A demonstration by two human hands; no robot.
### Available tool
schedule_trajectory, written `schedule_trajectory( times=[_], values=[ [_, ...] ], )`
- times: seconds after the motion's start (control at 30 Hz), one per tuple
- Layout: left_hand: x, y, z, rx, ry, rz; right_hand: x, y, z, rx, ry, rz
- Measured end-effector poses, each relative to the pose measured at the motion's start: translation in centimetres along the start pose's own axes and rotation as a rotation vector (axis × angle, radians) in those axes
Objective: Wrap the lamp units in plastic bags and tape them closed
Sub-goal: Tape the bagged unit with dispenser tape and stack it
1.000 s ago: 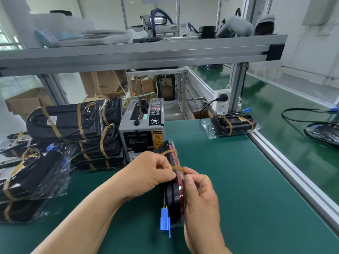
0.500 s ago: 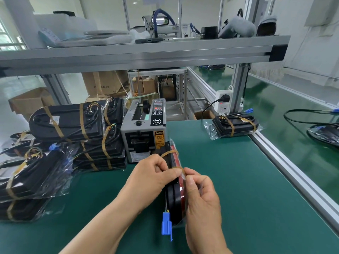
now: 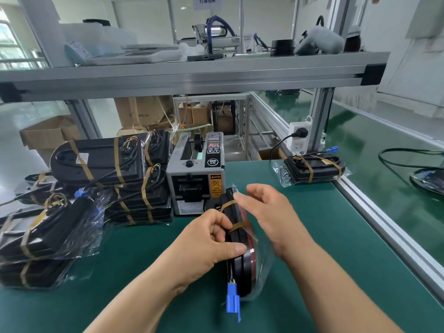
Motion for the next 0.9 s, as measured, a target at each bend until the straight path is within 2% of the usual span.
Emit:
schedule_trajectory(
  times=[0.1,0.17,0.23,0.33,0.47,0.77,0.9],
  values=[
    [-0.4,0.1,0.1,-0.014,-0.032,-0.023,1.9,-0.4,-1.8,0.042,-0.178,0.244],
    [-1.0,0.2,-0.4,-0.028,-0.020,0.029,2.8,0.4,-1.8,0.074,-0.239,0.273],
    [-2.2,0.0,-1.8,-0.104,0.136,0.164,2.9,1.3,-1.7,0.120,-0.248,0.184],
    [-4.3,-1.2,-5.1,-0.326,0.454,0.514,2.7,1.9,-1.1,0.146,-0.281,0.132],
    [-4.7,-2.6,-8.3,-0.500,0.543,0.724,2.4,2.1,-0.1,0.157,-0.290,0.163],
    [-3.5,-2.6,-10.8,-0.526,0.658,0.812,2.5,1.6,0.4,0.120,-0.277,0.178],
    [-3.3,-2.1,-10.7,-0.508,0.770,0.854,2.3,1.6,0.4,0.120,-0.265,0.174]
  ],
)
Point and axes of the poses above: each hand's wrist, its own z-axis away from the middle knuckle, its own x-axis out of the palm, y = z × x, the point moved 2 cm from there along -z, towards the middle knuckle, and after that the axes turned 6 degrees about y, right-handed, at the moved point
